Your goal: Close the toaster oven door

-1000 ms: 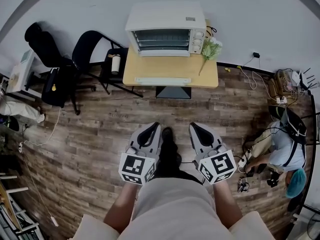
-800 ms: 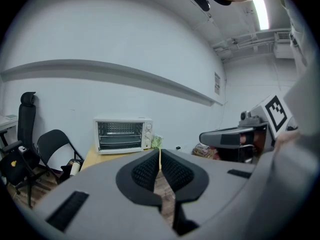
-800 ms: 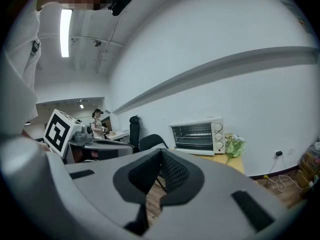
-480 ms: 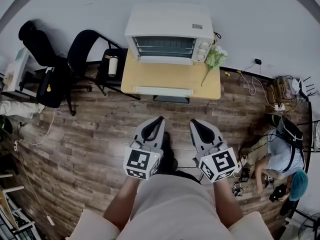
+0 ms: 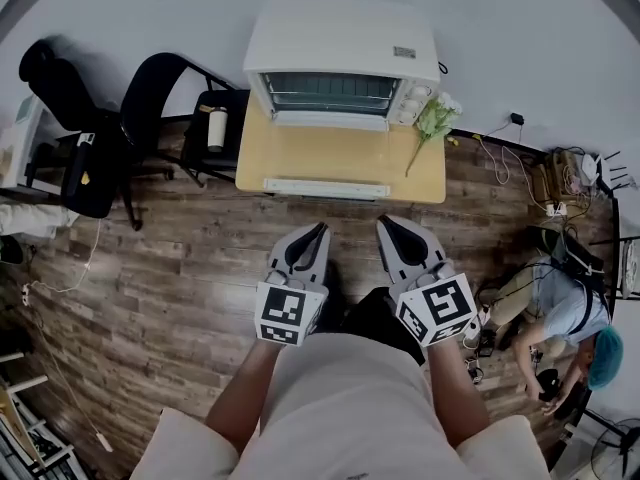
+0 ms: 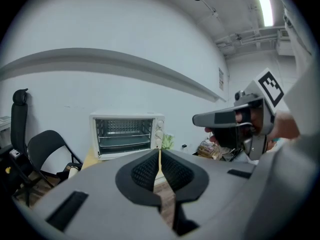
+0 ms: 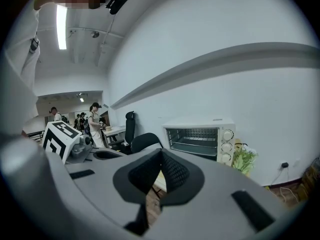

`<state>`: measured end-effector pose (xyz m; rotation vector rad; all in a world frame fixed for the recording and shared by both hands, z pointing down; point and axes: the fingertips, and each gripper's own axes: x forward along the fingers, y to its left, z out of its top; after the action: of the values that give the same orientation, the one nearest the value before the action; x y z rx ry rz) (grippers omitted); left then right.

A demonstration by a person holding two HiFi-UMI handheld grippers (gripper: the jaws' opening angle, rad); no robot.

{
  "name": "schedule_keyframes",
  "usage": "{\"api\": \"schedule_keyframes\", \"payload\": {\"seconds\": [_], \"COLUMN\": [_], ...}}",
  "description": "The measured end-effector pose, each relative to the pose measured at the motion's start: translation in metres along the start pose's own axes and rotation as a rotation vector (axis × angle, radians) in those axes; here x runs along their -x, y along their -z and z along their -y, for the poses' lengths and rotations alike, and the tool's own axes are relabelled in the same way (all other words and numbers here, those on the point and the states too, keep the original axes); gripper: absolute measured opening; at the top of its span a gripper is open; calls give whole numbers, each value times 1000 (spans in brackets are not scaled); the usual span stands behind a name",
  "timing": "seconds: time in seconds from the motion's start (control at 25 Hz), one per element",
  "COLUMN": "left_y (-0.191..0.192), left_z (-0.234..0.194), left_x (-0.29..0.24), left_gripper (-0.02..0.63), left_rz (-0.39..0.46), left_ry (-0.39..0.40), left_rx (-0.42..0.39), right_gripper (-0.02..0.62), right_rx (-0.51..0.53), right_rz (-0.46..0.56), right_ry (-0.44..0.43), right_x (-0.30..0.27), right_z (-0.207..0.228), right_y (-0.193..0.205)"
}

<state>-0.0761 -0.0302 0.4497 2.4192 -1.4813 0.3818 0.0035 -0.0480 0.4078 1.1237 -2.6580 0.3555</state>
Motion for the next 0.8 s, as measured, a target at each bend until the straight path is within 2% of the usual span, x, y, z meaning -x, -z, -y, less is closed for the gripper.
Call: {"api": "schedule_keyframes", "payload": {"seconds": [0.24,0.4,0.64,0.8], "left_y": [19,33,70,101], "left_z": [-8,-15,-21,-23], "left_x": [-23,-35,-63,-80], "left_gripper": [13,12,14,14], "left_rz": [-48,-71,-130,-186], "left_ry": [-1,-8,2,-19], "left_rx": [-14,14,56,32], "right_gripper": [-2,-2,-2,-2], "right_rx": [-25,-21,-24,-35], "right_rz": [-34,-58,-79,-95], "right_ry": [-3,-5,8,19], "right_x": [-12,-17,-21,-19], "right_z": [11,14,25,28], "right_y": [13,18,27,35]}}
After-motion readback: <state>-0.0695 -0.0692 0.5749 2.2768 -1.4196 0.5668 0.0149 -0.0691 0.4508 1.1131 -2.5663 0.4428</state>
